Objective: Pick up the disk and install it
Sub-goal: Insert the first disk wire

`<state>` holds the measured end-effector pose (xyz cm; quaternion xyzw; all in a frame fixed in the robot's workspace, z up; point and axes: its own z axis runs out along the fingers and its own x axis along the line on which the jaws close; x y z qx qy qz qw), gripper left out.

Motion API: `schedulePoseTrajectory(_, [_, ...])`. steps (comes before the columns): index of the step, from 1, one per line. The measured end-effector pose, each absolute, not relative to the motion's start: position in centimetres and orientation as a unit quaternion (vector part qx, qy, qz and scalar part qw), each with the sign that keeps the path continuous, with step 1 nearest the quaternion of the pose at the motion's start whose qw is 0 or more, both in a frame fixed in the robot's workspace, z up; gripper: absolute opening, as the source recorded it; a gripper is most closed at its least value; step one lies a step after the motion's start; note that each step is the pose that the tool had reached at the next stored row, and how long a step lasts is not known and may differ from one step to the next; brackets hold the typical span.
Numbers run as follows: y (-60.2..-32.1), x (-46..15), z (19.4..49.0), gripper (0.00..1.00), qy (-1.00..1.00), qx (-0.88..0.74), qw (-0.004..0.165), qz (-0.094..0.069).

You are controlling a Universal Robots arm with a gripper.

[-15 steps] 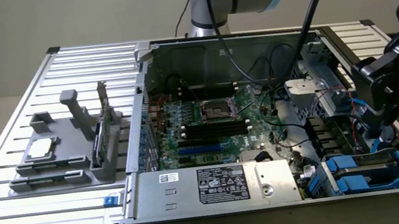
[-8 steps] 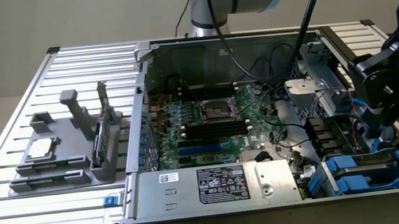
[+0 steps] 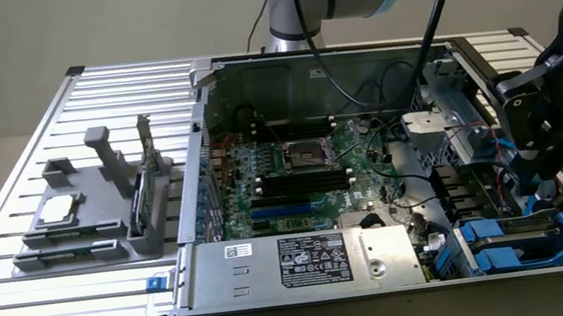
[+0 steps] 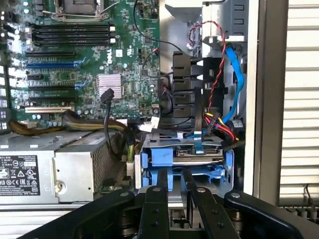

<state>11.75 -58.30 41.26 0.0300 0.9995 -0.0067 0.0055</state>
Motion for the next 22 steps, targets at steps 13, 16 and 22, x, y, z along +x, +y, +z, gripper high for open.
schedulePoseTrajectory(13, [-58.3, 11.75, 41.23, 0.25, 0.991, 0.136, 0.005, -0.007])
schedulePoseTrajectory(16, [-58.3, 11.75, 41.23, 0.25, 0.987, 0.161, 0.005, -0.007])
schedulePoseTrajectory(22, [-58.3, 11.74, 41.21, 0.25, 0.978, 0.209, 0.004, -0.007])
